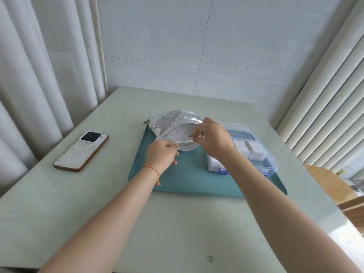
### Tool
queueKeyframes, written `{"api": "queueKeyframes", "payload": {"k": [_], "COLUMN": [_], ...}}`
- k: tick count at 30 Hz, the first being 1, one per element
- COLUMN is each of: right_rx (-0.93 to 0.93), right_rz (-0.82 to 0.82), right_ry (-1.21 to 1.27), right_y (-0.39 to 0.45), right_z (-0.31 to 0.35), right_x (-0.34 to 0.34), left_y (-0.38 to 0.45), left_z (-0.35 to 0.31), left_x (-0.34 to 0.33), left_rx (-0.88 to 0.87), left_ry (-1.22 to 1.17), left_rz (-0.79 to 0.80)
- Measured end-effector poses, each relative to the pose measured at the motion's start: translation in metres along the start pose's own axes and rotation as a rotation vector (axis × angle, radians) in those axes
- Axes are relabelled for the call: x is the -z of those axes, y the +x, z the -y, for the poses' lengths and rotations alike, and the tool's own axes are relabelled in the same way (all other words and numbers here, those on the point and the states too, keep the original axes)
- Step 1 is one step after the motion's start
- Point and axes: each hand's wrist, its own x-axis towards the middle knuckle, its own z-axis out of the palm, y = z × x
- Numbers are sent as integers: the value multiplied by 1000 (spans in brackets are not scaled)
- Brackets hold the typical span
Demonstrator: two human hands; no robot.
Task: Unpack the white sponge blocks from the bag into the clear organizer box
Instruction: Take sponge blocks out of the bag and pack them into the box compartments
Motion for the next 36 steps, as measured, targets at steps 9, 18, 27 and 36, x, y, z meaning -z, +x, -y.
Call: {"api": "queueKeyframes", "payload": {"k": [9, 18, 27, 36], "right_rx": [-221, -318, -318, -399], "right_rz": [108, 163, 177, 15], "right_ry": [637, 996, 892, 858], "right_y": [-7, -16, -29, -34], "right_z": [-8, -20, -32, -34], "right_x": [30, 33, 23, 25], "left_y": [2, -9, 0, -2], "left_z": [-6, -28, -27, -20], "left_x": [-1, -8, -30, -32], "left_rx": [49, 102, 65, 91], "left_ry": [-72, -679, -646, -668], "left_rz": [16, 292, 166, 177]}}
